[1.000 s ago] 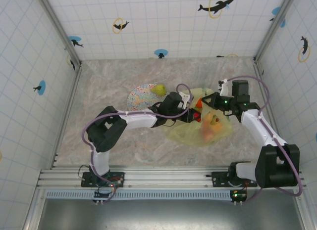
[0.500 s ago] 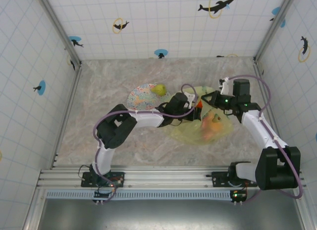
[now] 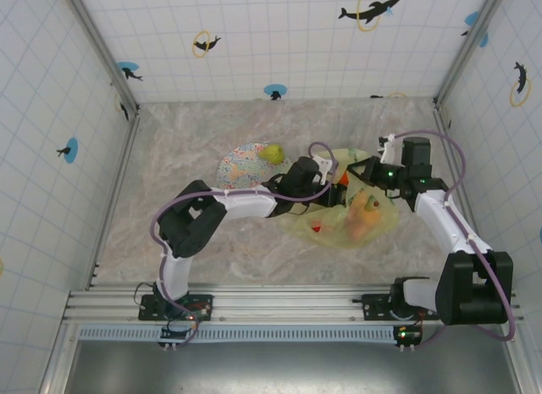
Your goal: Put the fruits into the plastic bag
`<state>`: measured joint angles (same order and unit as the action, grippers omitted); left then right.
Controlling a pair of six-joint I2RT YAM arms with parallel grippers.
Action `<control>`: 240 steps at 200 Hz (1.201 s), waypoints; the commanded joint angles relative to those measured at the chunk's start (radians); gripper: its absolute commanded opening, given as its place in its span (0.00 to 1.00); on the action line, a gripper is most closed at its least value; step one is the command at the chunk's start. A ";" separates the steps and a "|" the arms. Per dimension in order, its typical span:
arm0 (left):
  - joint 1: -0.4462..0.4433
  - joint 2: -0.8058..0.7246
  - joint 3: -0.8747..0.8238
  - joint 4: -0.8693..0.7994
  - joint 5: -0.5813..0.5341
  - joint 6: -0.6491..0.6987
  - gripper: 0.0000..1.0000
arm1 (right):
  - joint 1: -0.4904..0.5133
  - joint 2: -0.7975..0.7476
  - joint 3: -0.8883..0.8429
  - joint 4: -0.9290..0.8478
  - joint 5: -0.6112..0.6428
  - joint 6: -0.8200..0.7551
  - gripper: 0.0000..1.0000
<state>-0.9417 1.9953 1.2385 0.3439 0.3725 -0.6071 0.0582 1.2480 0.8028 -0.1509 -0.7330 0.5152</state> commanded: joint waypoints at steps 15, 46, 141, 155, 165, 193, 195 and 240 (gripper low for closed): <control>0.010 -0.094 -0.044 -0.045 -0.014 0.080 0.82 | -0.018 -0.025 -0.021 0.011 -0.017 -0.016 0.00; 0.020 -0.151 -0.082 -0.081 -0.017 0.130 0.83 | -0.024 -0.025 -0.033 0.010 -0.017 -0.023 0.00; 0.111 -0.415 -0.239 -0.185 0.009 0.281 0.83 | -0.063 -0.022 -0.036 -0.040 -0.014 -0.073 0.00; 0.137 -0.450 -0.253 -0.182 0.022 0.286 0.83 | -0.063 -0.018 -0.036 -0.039 -0.016 -0.072 0.00; 0.153 -0.472 -0.254 -0.181 0.025 0.289 0.83 | -0.063 -0.014 -0.036 -0.035 -0.018 -0.070 0.00; 0.192 -0.518 -0.297 -0.178 0.011 0.297 0.84 | -0.063 -0.010 -0.036 -0.032 -0.018 -0.070 0.00; 0.194 -0.520 -0.299 -0.179 0.007 0.299 0.84 | -0.064 -0.010 -0.036 -0.032 -0.017 -0.070 0.00; 0.253 -0.558 -0.308 -0.263 -0.282 0.405 0.84 | -0.064 -0.013 -0.049 -0.029 -0.018 -0.070 0.00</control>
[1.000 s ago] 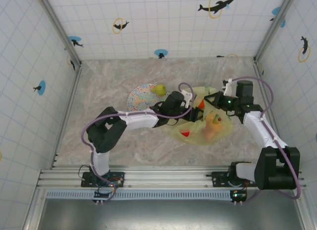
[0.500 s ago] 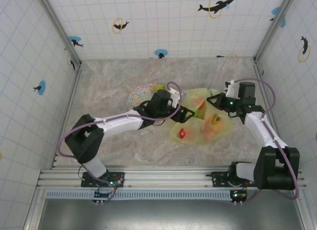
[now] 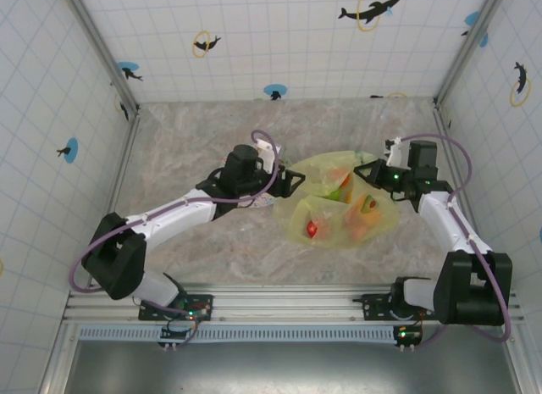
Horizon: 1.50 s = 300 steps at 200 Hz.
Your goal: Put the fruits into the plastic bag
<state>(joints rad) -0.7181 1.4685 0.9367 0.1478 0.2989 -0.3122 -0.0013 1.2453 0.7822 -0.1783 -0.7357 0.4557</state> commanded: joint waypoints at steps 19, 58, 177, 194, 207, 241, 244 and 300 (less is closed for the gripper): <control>0.038 -0.018 0.003 -0.089 -0.396 0.215 0.88 | -0.005 -0.008 -0.040 0.013 -0.016 -0.003 0.00; 0.078 0.126 0.088 -0.116 -0.585 0.394 0.92 | -0.002 0.000 -0.049 0.038 -0.024 0.014 0.00; 0.102 0.509 0.331 -0.193 -0.527 0.588 0.94 | -0.005 0.008 -0.047 0.038 -0.030 0.005 0.00; 0.103 0.543 0.364 -0.187 -0.529 0.589 0.94 | -0.005 0.005 -0.049 0.036 -0.032 0.004 0.00; 0.102 0.566 0.382 -0.167 -0.522 0.591 0.94 | -0.008 0.003 -0.052 0.036 -0.032 0.001 0.00; 0.103 0.622 0.450 -0.177 -0.522 0.597 0.92 | -0.015 -0.003 -0.051 0.024 -0.033 -0.005 0.00; 0.104 0.628 0.455 -0.178 -0.522 0.598 0.92 | -0.017 -0.003 -0.051 0.024 -0.033 -0.006 0.00; 0.118 0.718 0.565 -0.213 -0.522 0.611 0.87 | -0.023 -0.004 -0.051 0.019 -0.038 -0.006 0.00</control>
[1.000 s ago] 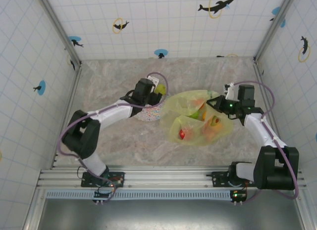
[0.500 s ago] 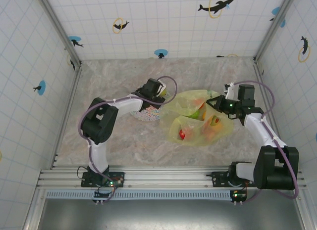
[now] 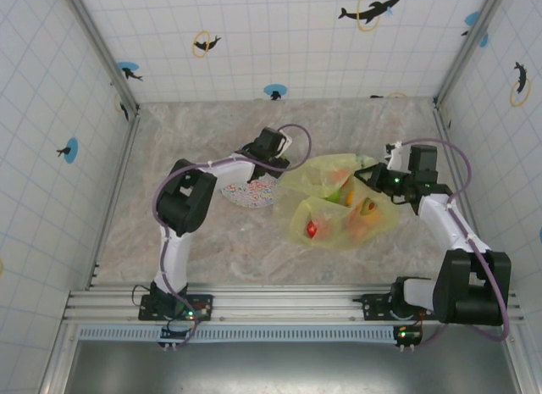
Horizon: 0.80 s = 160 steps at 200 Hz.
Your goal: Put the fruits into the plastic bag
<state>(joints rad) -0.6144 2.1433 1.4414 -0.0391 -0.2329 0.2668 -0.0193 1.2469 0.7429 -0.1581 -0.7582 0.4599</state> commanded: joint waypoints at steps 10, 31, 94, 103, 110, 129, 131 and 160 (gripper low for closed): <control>0.016 0.057 0.079 -0.032 0.015 0.033 0.86 | -0.005 -0.007 -0.011 -0.001 -0.015 -0.010 0.00; 0.018 0.083 0.111 -0.047 0.021 0.035 0.84 | -0.007 -0.009 -0.011 -0.001 -0.015 -0.011 0.00; 0.024 0.109 0.151 -0.077 0.020 0.025 0.74 | -0.011 -0.010 -0.008 -0.008 -0.017 -0.012 0.00; 0.023 0.103 0.149 -0.079 0.019 0.020 0.72 | -0.011 -0.010 -0.008 -0.007 -0.016 -0.012 0.00; 0.023 0.096 0.149 -0.079 0.016 0.015 0.71 | -0.011 -0.009 -0.008 -0.007 -0.017 -0.013 0.00; 0.022 0.074 0.138 -0.077 0.008 -0.001 0.67 | -0.011 -0.009 -0.005 -0.007 -0.018 -0.013 0.00; 0.023 0.072 0.135 -0.077 0.008 -0.003 0.67 | -0.012 -0.009 -0.006 -0.008 -0.018 -0.013 0.00; 0.023 0.002 0.082 -0.059 -0.010 -0.040 0.63 | -0.013 -0.010 -0.004 -0.008 -0.019 -0.012 0.00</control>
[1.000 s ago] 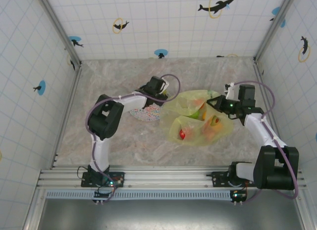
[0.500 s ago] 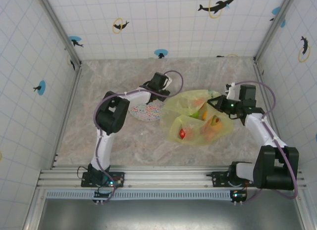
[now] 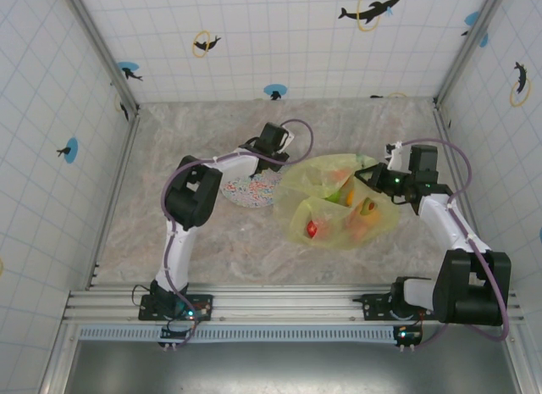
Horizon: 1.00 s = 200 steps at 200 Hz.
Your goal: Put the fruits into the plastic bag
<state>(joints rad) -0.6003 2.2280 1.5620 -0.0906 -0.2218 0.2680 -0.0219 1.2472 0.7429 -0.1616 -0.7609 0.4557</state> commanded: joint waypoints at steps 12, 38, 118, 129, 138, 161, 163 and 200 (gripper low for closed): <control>0.009 -0.126 -0.078 0.005 -0.024 -0.060 0.62 | -0.010 -0.011 -0.002 -0.003 -0.018 -0.006 0.00; 0.009 -0.242 -0.175 0.031 -0.009 -0.125 0.60 | -0.009 -0.009 0.000 0.000 -0.021 -0.002 0.00; -0.015 -0.746 -0.580 0.171 0.330 -0.446 0.56 | -0.010 -0.009 0.000 0.017 -0.026 0.006 0.00; -0.033 -0.801 -0.659 0.209 0.381 -0.484 0.56 | -0.010 -0.009 -0.002 0.022 -0.026 0.010 0.00; -0.051 -0.833 -0.699 0.228 0.406 -0.515 0.56 | -0.009 -0.009 -0.004 0.028 -0.025 0.011 0.00; -0.113 -0.855 -0.756 0.241 0.451 -0.573 0.56 | -0.009 -0.006 -0.006 0.034 -0.026 0.017 0.00; -0.119 -0.854 -0.760 0.242 0.454 -0.574 0.56 | -0.009 -0.006 -0.006 0.034 -0.026 0.017 0.00; -0.234 -0.777 -0.785 0.252 0.466 -0.582 0.56 | -0.006 -0.011 -0.010 0.039 -0.024 0.023 0.00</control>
<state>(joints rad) -0.7799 1.4006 0.7868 0.1219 0.1970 -0.2684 -0.0273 1.2469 0.7429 -0.1509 -0.7685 0.4713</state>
